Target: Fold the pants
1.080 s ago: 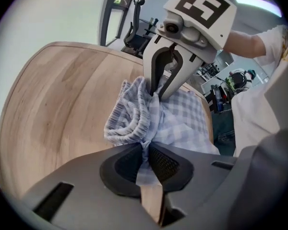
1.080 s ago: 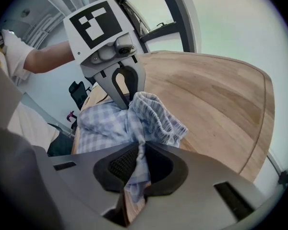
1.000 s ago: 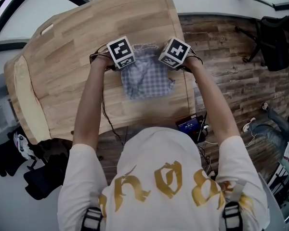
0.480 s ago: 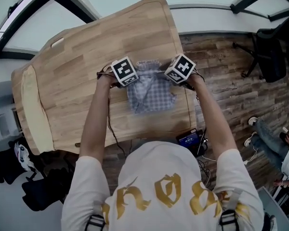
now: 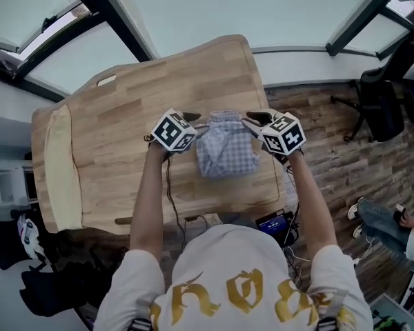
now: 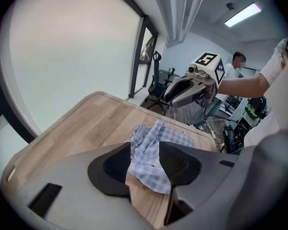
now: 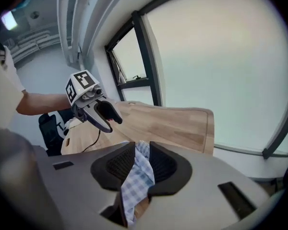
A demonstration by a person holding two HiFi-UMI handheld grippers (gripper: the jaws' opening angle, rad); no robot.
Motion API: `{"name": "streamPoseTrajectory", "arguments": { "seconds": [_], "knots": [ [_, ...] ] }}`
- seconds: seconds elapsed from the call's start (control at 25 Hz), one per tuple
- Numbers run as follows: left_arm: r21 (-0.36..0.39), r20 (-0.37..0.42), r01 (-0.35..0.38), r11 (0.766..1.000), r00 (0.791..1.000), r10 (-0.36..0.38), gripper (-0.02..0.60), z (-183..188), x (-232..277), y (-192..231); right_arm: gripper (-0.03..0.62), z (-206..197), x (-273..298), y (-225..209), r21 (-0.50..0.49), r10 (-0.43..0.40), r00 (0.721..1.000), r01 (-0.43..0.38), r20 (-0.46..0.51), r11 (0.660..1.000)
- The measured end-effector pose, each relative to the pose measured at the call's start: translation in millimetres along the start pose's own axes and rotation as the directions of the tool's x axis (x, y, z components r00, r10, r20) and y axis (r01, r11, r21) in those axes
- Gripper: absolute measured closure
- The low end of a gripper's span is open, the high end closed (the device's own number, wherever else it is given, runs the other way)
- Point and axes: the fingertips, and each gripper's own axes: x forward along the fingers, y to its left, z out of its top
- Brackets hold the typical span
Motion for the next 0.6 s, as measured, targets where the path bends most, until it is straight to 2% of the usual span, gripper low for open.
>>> {"name": "streamPoseTrajectory", "arguments": {
  "seconds": [0.12,0.2,0.24,0.32,0.4,0.52,0.6],
  "knots": [
    [-0.007,0.119,-0.078,0.997,0.99,0.079,0.429,2,-34,-21,0.51,24,-26,23,-0.019,-0.11,0.984,0.114,0.137,0.993],
    [-0.033,0.206,-0.148,0.988,0.967,0.152,0.486,5,-57,-35,0.543,38,-50,37,0.008,-0.201,0.95,0.205,0.241,0.979],
    [-0.048,0.247,-0.19,0.981,0.949,0.195,0.508,7,-68,-41,0.561,45,-63,43,0.025,-0.25,0.923,0.254,0.293,0.967],
    [-0.074,0.327,-0.268,0.961,0.903,0.277,0.526,15,-90,-50,0.571,59,-91,56,0.054,-0.332,0.854,0.34,0.4,0.939],
    [-0.109,0.406,-0.332,0.937,0.845,0.347,0.532,23,-114,-59,0.571,67,-116,73,0.083,-0.38,0.79,0.391,0.481,0.917],
    [-0.184,0.51,-0.376,0.908,0.754,0.415,0.534,21,-148,-84,0.571,54,-143,101,0.157,-0.439,0.728,0.424,0.527,0.892],
    [-0.229,0.568,-0.383,0.895,0.694,0.442,0.535,21,-164,-94,0.572,50,-157,107,0.254,-0.466,0.689,0.393,0.555,0.884]
  ]
}}
